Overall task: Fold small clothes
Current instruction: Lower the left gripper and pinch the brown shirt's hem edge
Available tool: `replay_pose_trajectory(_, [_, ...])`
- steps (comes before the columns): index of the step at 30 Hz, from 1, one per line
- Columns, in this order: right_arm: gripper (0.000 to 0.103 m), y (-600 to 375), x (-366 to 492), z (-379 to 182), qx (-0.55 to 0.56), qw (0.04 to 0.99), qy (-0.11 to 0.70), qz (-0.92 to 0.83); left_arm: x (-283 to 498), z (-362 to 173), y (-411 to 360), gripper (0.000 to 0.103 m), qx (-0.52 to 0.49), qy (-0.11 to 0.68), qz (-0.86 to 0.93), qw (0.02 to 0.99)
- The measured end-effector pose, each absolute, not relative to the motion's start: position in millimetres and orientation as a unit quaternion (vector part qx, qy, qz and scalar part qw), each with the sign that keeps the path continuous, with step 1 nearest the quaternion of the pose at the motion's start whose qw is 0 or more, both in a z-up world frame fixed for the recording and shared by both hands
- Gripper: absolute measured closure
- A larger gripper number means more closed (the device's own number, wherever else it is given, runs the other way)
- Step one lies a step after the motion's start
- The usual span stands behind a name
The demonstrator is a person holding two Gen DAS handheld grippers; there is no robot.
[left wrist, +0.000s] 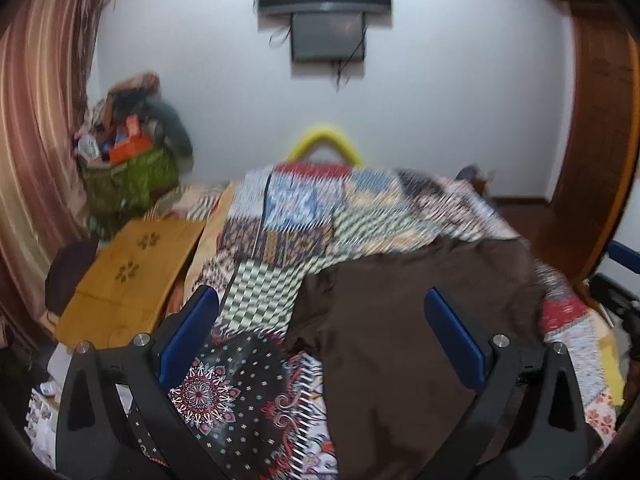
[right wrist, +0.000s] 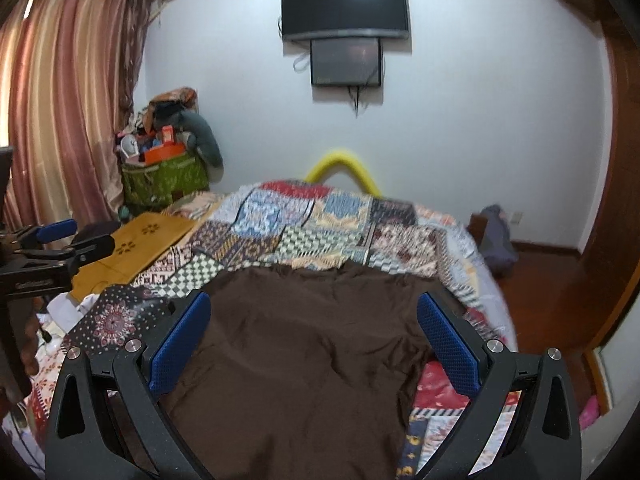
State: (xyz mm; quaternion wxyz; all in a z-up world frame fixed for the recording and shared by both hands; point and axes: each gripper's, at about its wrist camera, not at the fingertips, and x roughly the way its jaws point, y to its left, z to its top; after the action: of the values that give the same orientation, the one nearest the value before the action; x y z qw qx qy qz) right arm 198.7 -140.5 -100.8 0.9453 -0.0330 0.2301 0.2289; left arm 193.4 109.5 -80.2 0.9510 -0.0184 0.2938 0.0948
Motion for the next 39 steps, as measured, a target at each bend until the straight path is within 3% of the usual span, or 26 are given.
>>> replay_pose_trajectory(6, [0.015, -131, 238, -126, -0.042, 0.928, 0.278, 0.244, 246, -137, 141, 0.000, -0.044, 0.364, 0.099, 0.925])
replay_pose_trajectory(10, [0.031, -119, 270, -147, -0.062, 0.913, 0.312, 0.256, 269, -177, 155, 0.000, -0.056, 0.416, 0.097, 0.903])
replay_pose_trajectory(12, [0.033, -115, 282, -158, -0.067, 0.905, 0.328, 0.261, 274, -193, 163, 0.000, -0.079, 0.437, 0.087, 0.892])
replay_pose_trajectory(17, [0.046, -102, 305, -187, -0.088, 0.884, 0.366, 0.278, 283, -229, 178, 0.028, -0.161, 0.494, 0.040, 0.854])
replay_pose_trajectory(20, [0.052, -96, 311, -202, -0.102, 0.869, 0.386, 0.293, 284, -243, 184, 0.040, -0.212, 0.510, 0.012, 0.834])
replay_pose_trajectory(24, [0.055, -88, 317, -217, -0.120, 0.855, 0.401, 0.305, 291, -246, 188, 0.048, -0.247, 0.507, -0.008, 0.826])
replay_pose_trajectory(29, [0.055, -90, 321, -220, -0.130, 0.856, 0.396, 0.306, 309, -248, 194, 0.075, -0.279, 0.506, -0.023, 0.816])
replay_pose_trajectory(31, [0.055, -90, 322, -220, -0.128, 0.856, 0.397, 0.306, 319, -249, 199, 0.080, -0.287, 0.503, -0.021, 0.815])
replay_pose_trajectory(36, [0.054, -88, 322, -222, -0.131, 0.857, 0.394, 0.304, 342, -246, 212, 0.081, -0.282, 0.478, -0.005, 0.832])
replay_pose_trajectory(39, [0.054, -87, 322, -223, -0.131, 0.857, 0.394, 0.304, 353, -242, 214, 0.093, -0.282, 0.471, -0.013, 0.836])
